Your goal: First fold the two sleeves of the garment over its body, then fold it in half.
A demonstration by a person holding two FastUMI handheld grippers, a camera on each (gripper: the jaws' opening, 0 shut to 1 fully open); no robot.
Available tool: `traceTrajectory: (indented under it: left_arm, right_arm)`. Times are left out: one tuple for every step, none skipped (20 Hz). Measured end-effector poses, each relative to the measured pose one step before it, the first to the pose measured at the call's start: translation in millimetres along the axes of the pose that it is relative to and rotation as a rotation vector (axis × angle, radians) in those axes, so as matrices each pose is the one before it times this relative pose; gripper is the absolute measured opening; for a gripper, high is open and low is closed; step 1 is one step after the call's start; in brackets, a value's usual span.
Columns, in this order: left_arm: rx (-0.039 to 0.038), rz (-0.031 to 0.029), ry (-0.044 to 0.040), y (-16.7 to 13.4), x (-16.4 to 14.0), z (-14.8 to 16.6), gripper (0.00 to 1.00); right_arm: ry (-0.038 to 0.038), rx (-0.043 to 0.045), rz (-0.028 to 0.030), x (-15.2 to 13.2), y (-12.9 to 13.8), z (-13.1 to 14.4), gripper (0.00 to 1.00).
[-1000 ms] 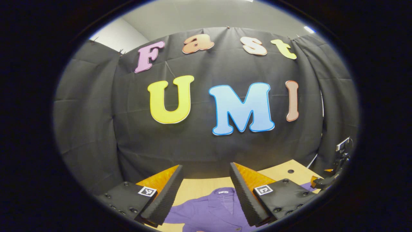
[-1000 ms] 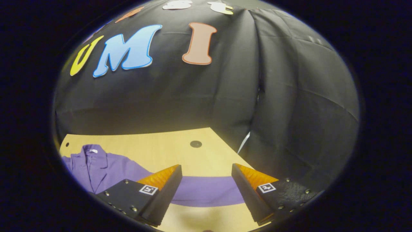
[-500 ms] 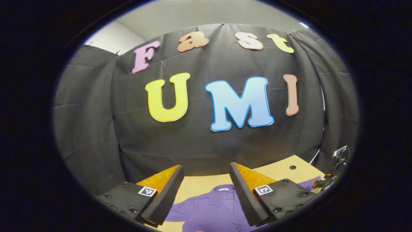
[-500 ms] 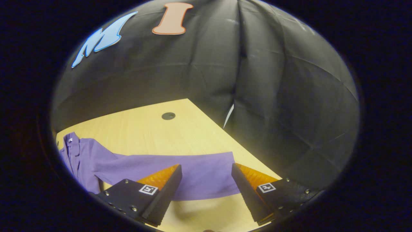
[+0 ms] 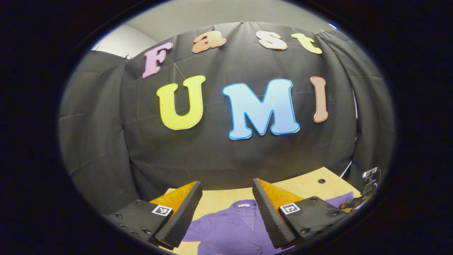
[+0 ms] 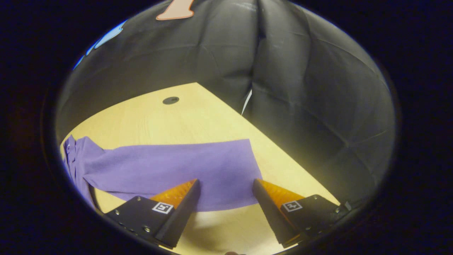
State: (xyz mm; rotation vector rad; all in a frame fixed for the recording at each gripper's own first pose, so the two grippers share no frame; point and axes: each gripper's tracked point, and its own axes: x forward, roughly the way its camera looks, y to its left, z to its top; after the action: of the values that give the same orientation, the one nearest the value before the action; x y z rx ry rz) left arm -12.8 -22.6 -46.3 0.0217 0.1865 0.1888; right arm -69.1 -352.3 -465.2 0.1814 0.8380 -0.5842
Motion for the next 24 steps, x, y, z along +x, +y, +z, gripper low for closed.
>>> traceTrajectory:
  left_arm:
    - [-0.00274,-0.00167,0.00426,-0.06,0.74,-3.04,0.94]
    - [-0.00361,0.00120,0.00393,-0.46,0.70,-1.24,0.94]
    - [-0.00579,0.00061,0.00416,0.47,1.04,-1.78,0.94]
    - [-0.00756,0.00005,0.00319,0.26,1.09,-2.01,0.93]
    - [-0.00739,-0.00122,0.00372,0.55,-1.24,-1.61,0.93]
    - [-0.00452,0.00104,0.00463,0.59,0.04,-1.53,0.93]
    - [-0.00203,0.00136,0.00300,0.90,-0.32,-2.44,0.93]
    - [-0.00140,0.00140,0.00051,1.12,0.00,-1.18,0.93]
    - [-0.00129,0.00097,-0.00117,1.28,-1.18,0.39,0.93]
    - [-0.00070,0.00344,-0.00225,3.02,-1.08,0.04,0.93]
    - [-0.00050,0.00264,-0.00209,1.35,-0.22,0.26,0.93]
    - [-0.00152,0.00367,-0.00135,2.31,-1.28,-0.63,0.93]
    - [-0.00145,0.00398,-0.00069,3.20,-0.97,-0.65,0.93]
    - [-0.00227,0.00285,0.00085,1.99,-0.68,-0.78,0.93]
    - [-0.00153,-0.00006,0.00198,0.61,-0.70,-0.59,0.94]
    - [0.00034,0.00415,-0.00069,2.00,-1.80,-0.90,0.94]
    - [-0.00092,0.00475,-0.00192,3.29,-2.25,-0.21,0.94]
    - [-0.00228,-0.00065,-0.00153,0.18,-1.23,0.82,0.94]
    - [0.00050,-0.00053,-0.00291,1.92,-1.61,0.92,0.94]
    - [0.00264,0.00205,-0.00430,2.44,-1.72,1.17,0.94]
    - [0.00253,0.00319,-0.00425,2.92,-2.09,0.26,0.94]
    - [0.00000,0.00352,-0.00277,2.71,-0.26,0.44,0.94]
    - [-0.00416,0.00163,-0.00228,3.95,-3.31,0.76,0.94]
    - [-0.00460,0.00232,-0.00072,2.53,-1.41,-0.71,0.94]
  right_arm:
    - [-0.03337,0.00689,0.00081,-0.31,-2.16,3.09,0.95]
    - [-0.00076,0.00220,0.00662,4.48,-0.84,-4.19,0.99]
    - [-0.01541,0.01735,0.00910,-0.14,-0.08,0.21,0.98]
    - [-0.00020,0.02720,0.01819,1.10,2.11,-2.54,0.99]
    - [-0.01137,0.01466,0.00416,0.89,-0.05,1.18,0.98]
    - [-0.00215,-0.00774,0.00285,3.29,1.55,-2.80,0.95]
    - [0.00742,-0.00177,0.00909,-0.42,3.97,-1.02,0.92]
    - [0.00941,0.00372,-0.00701,1.54,1.06,-1.80,0.83]
    - [0.01247,0.01990,-0.00069,-0.03,-0.60,0.60,0.81]
    - [-0.00179,0.01854,0.01350,-1.39,1.39,1.10,0.81]
    - [0.00369,0.02976,0.02192,2.63,4.90,2.45,0.81]
    - [0.00719,0.01054,-0.00284,-4.62,1.72,-1.69,0.29]
    - [0.01479,0.00523,-0.00711,1.27,0.03,0.41,0.29]
    - [-0.00939,0.00730,0.01315,0.17,3.28,-0.19,0.29]
    - [0.02034,0.01541,-0.01197,-4.67,0.11,-1.17,0.16]
    - [0.01699,0.00854,-0.01519,-3.93,2.32,2.15,0.03]
    - [0.00938,0.00911,-0.01044,5.32,-0.75,-0.82,0.05]
    - [0.01479,0.00696,-0.00747,1.37,-0.24,2.14,0.02]
    - [0.01308,0.00393,-0.00312,-0.18,-0.07,1.19,0.02]
    - [0.00812,0.00367,0.00321,-2.11,2.53,0.27,0.01]
    - [0.01024,0.00523,0.00869,-2.15,2.66,0.97,0.02]
    - [-0.00056,0.00503,0.00798,-4.59,2.39,1.97,0.01]
    - [-0.01078,0.00452,0.00877,-1.16,5.93,4.33,0.01]
    - [-0.01283,0.00282,0.01942,-7.13,9.90,6.69,0.01]
